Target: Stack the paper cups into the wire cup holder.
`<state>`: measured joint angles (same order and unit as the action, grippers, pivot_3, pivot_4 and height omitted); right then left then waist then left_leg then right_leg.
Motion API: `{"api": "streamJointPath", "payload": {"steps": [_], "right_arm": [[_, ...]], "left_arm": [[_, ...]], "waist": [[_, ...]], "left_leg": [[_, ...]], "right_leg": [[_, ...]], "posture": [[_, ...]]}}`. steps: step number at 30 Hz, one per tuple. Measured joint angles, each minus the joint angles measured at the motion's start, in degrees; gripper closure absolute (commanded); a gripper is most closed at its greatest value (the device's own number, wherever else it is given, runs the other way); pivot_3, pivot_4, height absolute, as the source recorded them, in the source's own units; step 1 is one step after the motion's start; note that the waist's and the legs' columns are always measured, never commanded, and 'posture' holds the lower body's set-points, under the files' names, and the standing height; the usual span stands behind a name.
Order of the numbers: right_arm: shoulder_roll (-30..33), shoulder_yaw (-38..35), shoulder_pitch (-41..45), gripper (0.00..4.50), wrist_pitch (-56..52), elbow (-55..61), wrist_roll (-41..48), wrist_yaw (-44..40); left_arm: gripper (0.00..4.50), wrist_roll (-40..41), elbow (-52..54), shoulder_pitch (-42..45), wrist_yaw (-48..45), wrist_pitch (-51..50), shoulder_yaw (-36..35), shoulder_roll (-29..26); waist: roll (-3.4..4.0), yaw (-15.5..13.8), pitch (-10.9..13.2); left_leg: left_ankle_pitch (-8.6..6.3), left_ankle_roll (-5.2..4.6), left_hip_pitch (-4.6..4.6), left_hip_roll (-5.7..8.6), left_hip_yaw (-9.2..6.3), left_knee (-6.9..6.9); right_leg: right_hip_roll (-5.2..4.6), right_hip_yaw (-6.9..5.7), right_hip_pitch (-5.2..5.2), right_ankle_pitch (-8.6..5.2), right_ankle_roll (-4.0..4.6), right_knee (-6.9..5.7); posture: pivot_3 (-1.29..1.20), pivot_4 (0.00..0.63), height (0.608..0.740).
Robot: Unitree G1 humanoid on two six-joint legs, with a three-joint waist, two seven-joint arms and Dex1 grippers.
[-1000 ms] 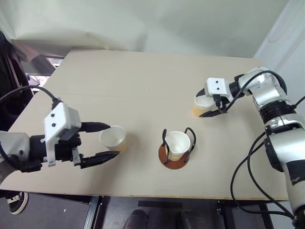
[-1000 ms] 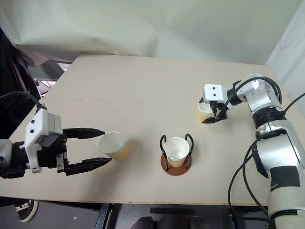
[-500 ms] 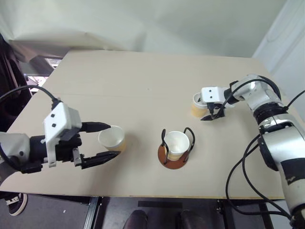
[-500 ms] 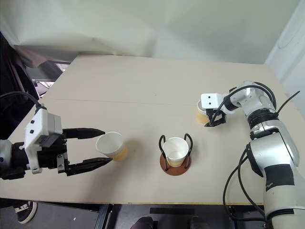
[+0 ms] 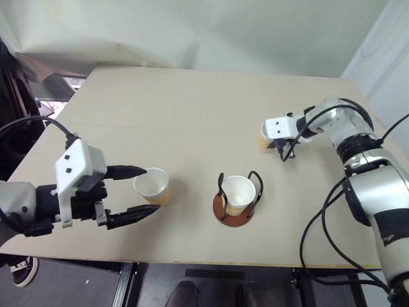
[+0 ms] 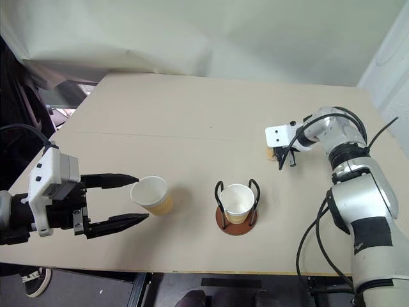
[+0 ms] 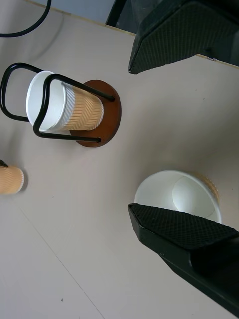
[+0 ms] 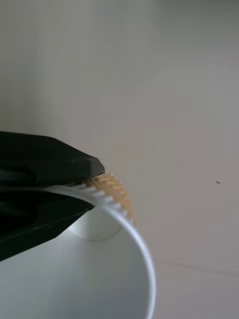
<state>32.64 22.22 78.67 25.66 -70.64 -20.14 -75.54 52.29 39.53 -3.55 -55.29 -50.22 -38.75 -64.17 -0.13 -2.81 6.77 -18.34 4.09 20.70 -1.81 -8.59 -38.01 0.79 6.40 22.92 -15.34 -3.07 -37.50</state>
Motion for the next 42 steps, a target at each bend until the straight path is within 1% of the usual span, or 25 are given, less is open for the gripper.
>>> {"api": "streamJointPath", "payload": {"steps": [1,2,3,5,7,9,11,13,16,18,19,24,27,32,42], "right_arm": [[0.6,-1.8,0.1,4.48,0.1,2.0,3.0,-5.1],[1.3,-2.3,0.3,4.48,-0.5,4.0,5.7,-8.1],[2.7,-1.9,0.1,4.48,-2.1,8.1,10.6,-11.2],[9.3,1.4,-1.2,4.48,-8.7,22.2,25.3,-15.1],[15.6,4.6,-1.7,4.48,-14.9,34.9,37.8,-16.2],[20.3,6.6,-2.1,4.48,-20.0,45.5,48.1,-16.5],[23.4,8.6,-3.0,4.48,-23.9,54.1,56.1,-16.7],[24.5,10.4,-3.8,4.48,-26.0,59.0,60.3,-16.7],[25.2,12.0,-5.9,4.48,-27.8,63.5,63.4,-16.8],[25.3,13.4,-7.1,4.48,-28.3,65.7,64.0,-16.8],[25.3,14.3,-7.2,4.48,-28.3,66.2,63.8,-16.8],[25.0,17.4,-7.2,4.48,-25.9,65.5,60.5,-16.8],[23.4,17.9,-7.2,4.48,-24.4,64.1,58.0,-16.8],[21.3,20.2,-7.2,4.48,-23.7,64.6,56.5,-16.8],[18.4,20.8,-8.1,4.48,-22.4,64.3,53.1,-16.8]], "left_arm": [[0.03,0.0,0.0,0.0,-0.1,0.0,0.0,0.0],[0.03,0.0,0.0,0.1,-0.3,0.1,0.1,0.0],[0.03,0.0,-0.1,0.2,-0.4,0.1,0.1,-0.1],[0.03,-0.1,-0.3,0.7,-0.9,0.3,0.7,-0.4],[0.03,0.0,-0.8,1.7,-1.9,0.6,1.0,-1.0],[0.03,1.2,-1.5,3.5,-3.2,0.8,0.8,-1.7],[0.03,4.6,-1.9,6.1,-5.0,0.8,-0.8,-2.8],[0.03,7.5,-2.1,8.3,-6.5,0.7,-3.2,-4.2],[0.03,11.2,-2.5,7.6,-8.7,-0.5,-7.3,-4.3],[0.03,11.7,-2.4,5.4,-9.9,-1.4,-8.9,-3.9],[0.03,11.6,-2.4,4.1,-10.5,-1.7,-10.0,-3.6],[0.03,10.9,-2.4,1.1,-11.7,-2.3,-14.7,-3.2],[0.03,9.5,-2.5,-1.1,-13.3,-2.4,-17.3,-3.2],[0.03,8.4,-2.3,-3.1,-14.1,-2.4,-18.8,-2.9],[0.03,8.5,-1.2,-4.0,-12.0,-2.4,-18.8,-2.0]], "waist": [[0.0,0.0,0.0],[0.0,0.0,0.0],[0.04,0.0,0.0],[0.15,-0.4,0.1],[0.16,-0.5,0.1],[0.14,-0.1,0.1],[0.12,0.3,0.1],[0.12,1.2,0.1],[0.13,2.2,0.1],[0.14,2.8,0.1],[0.12,3.0,0.1],[0.1,3.3,0.1],[0.11,3.4,0.1],[0.11,3.4,0.1],[0.1,3.4,0.1]], "left_leg": [[0.01,0.01,0.03,0.02,0.07,0.0],[0.02,0.03,0.04,0.04,0.08,0.0],[0.03,0.05,0.13,0.05,0.07,-0.01],[0.08,0.13,0.24,0.07,0.03,-0.03],[0.1,0.18,0.26,0.08,0.02,-0.01],[0.12,0.23,0.22,-0.01,0.02,-0.02],[0.16,0.3,0.19,-0.08,0.01,-0.05],[0.18,0.32,0.04,-0.08,0.06,-0.06],[0.17,0.31,-0.21,-0.1,0.2,-0.06],[0.15,0.27,-0.33,-0.19,0.31,-0.04],[0.13,0.23,-0.53,-0.23,0.37,-0.04],[-0.03,-0.04,-0.63,-0.3,0.57,-0.1],[-0.12,-0.2,-0.65,-0.33,0.79,-0.13],[-0.18,-0.31,-0.59,-0.34,0.92,-0.14],[-0.22,-0.37,-0.59,-0.36,0.95,-0.13]], "right_leg": [[0.01,0.0,0.0,0.0,0.0,0.04],[0.02,-0.01,0.0,0.0,0.01,0.05],[0.04,0.0,0.0,0.0,0.01,0.15],[0.17,-0.01,-0.07,0.01,0.02,0.35],[0.3,0.04,-0.14,0.01,0.03,0.49],[0.56,0.1,-0.22,0.0,0.04,0.5],[0.7,0.16,-0.26,0.0,0.04,0.44],[0.74,0.25,-0.29,0.0,0.04,0.4],[0.82,0.46,-0.42,-0.02,0.06,0.4],[1.01,0.72,-0.6,-0.08,0.16,0.36],[1.07,0.82,-0.61,-0.08,0.17,0.31],[1.12,1.12,-0.59,-0.11,0.21,0.19],[1.13,1.29,-0.55,-0.11,0.21,0.17],[1.17,1.36,-0.51,-0.11,0.22,0.18],[1.06,1.41,-0.48,-0.11,0.22,0.31]], "posture": [[0.0,0.15,0.74],[0.0,0.15,0.74],[0.0,0.15,0.74],[0.0,0.15,0.74],[0.0,0.15,0.74],[0.0,0.15,0.74],[0.0,0.15,0.74],[0.0,0.15,0.74],[0.0,0.15,0.74],[0.0,0.15,0.74],[0.0,0.15,0.74],[0.0,0.15,0.74],[0.0,0.15,0.74],[0.0,0.15,0.74],[0.0,0.15,0.74]]}}
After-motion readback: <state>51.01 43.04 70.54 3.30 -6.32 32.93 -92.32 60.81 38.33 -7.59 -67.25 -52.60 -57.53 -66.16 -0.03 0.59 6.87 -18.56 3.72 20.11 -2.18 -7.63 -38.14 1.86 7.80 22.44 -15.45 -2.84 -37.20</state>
